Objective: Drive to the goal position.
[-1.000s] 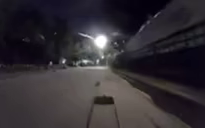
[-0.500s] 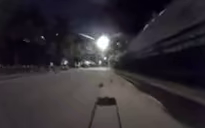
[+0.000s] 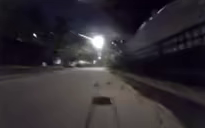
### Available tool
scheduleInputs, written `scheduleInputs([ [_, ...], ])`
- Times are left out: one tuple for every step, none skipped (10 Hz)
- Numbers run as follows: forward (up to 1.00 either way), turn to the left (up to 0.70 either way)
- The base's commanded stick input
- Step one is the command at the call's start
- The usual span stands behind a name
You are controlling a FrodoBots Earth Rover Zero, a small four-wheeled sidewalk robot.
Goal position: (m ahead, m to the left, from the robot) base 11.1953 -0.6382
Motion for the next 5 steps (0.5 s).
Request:
scheduleInputs([
  [0.70, 0.00],
  [0.70, 0.00],
  [0.70, 0.00],
  [0.70, 0.00],
  [0.70, 0.00],
])
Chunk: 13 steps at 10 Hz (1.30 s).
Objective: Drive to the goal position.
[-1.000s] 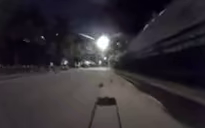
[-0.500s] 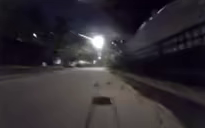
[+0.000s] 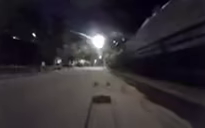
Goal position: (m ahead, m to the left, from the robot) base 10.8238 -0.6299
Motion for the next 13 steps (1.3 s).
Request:
scheduleInputs([
  [0.70, 0.00],
  [0.70, 0.00],
  [0.70, 0.00],
  [0.70, 0.00],
  [0.70, 0.00],
  [0.70, 0.00],
  [0.70, 0.00],
  [0.70, -0.01],
  [0.70, -0.17],
  [0.70, -0.35],
  [0.70, -0.35],
  [0.70, -0.35],
  [0.70, -0.27],
])
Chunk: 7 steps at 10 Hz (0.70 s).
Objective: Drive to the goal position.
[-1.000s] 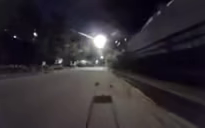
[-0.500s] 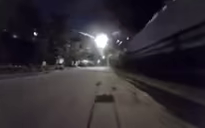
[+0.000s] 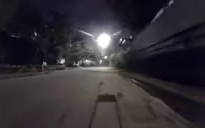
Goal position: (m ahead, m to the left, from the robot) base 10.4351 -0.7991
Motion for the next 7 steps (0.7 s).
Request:
scheduleInputs([
  [0.70, 0.00],
  [0.70, 0.00],
  [0.70, 0.00],
  [0.70, 0.00],
  [0.70, 0.00],
  [0.70, 0.00],
  [0.70, 0.00],
])
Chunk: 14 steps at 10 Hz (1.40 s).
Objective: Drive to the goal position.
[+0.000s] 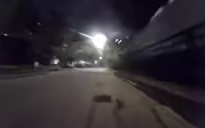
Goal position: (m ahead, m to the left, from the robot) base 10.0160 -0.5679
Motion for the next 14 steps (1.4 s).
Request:
scheduleInputs([
  [0.70, 0.00],
  [0.70, 0.00],
  [0.70, 0.00],
  [0.70, 0.00],
  [0.70, 0.00],
  [0.70, 0.00],
  [0.70, 0.00],
  [0.70, 0.00],
  [0.70, -0.35],
  [0.70, -0.35],
  [0.70, -0.35],
  [0.70, -0.35],
  [0.70, -0.35],
  [0.70, -0.09],
])
